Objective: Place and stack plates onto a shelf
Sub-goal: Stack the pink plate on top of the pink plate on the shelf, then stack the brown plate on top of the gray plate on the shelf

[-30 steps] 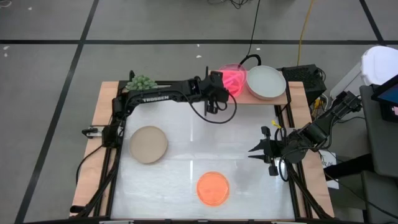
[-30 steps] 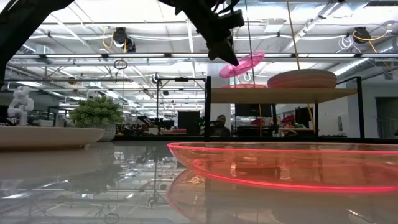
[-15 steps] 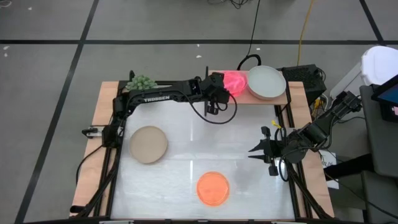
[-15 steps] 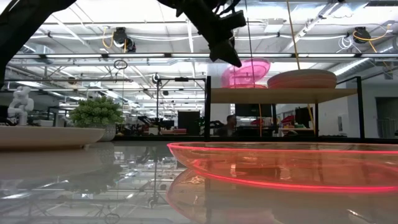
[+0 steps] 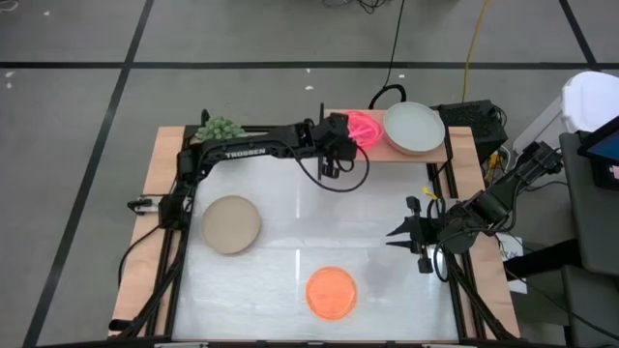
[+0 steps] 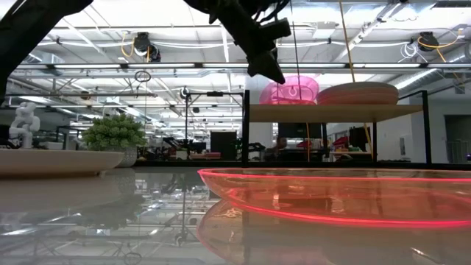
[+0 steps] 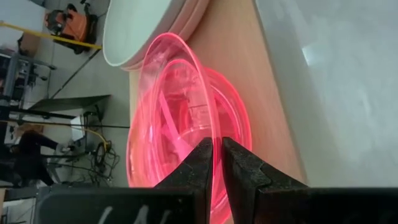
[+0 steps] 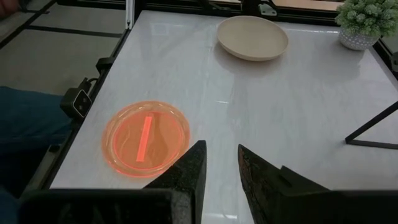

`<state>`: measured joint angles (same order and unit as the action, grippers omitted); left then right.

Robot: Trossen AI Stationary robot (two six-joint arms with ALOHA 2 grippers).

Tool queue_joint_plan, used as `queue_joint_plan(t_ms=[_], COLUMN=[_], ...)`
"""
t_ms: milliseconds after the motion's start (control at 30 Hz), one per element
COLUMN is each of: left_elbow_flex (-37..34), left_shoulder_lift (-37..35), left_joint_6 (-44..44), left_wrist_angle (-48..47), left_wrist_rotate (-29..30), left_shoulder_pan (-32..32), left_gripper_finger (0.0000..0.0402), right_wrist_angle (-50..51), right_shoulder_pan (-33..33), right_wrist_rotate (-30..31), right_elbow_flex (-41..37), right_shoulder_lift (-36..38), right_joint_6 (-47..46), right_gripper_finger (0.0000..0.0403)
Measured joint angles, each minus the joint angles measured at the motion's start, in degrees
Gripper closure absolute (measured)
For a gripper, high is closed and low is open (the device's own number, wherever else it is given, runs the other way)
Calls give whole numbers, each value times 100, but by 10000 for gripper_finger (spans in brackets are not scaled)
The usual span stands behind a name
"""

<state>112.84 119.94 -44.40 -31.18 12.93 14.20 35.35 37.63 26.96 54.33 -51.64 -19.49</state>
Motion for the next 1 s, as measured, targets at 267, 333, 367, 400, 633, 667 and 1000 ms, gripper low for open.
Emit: queue_joint_plan(t_ms=[267, 333, 367, 400, 633, 667, 1000], left_elbow_flex=[0, 0, 2, 0, 2, 2, 4], left_shoulder_lift=[0, 0, 0, 0, 0, 0, 0], left_joint_6=[-20, -9, -4, 0, 72, 106, 258], left_wrist_angle=[-27, -28, -28, -28, -35, -4, 83], left_wrist_rotate=[23, 17, 17, 17, 0, 0, 51], left_shoulder_pan=[8, 18, 20, 20, 15, 15, -93], left_gripper_finger=[364, 364, 364, 364, 328, 318, 265], right_wrist_angle=[0, 0, 0, 0, 0, 0, 2], right_shoulder_pan=[0, 0, 0, 0, 0, 0, 0], right_wrist_rotate=[-2, -2, -2, -2, -15, -17, -22], right_elbow_flex=[0, 0, 0, 0, 0, 0, 0], right_shoulder_lift=[0, 0, 0, 0, 0, 0, -1], right_joint_6=[0, 0, 0, 0, -11, -28, -42], right_gripper_finger=[326, 326, 325, 326, 326, 326, 326])
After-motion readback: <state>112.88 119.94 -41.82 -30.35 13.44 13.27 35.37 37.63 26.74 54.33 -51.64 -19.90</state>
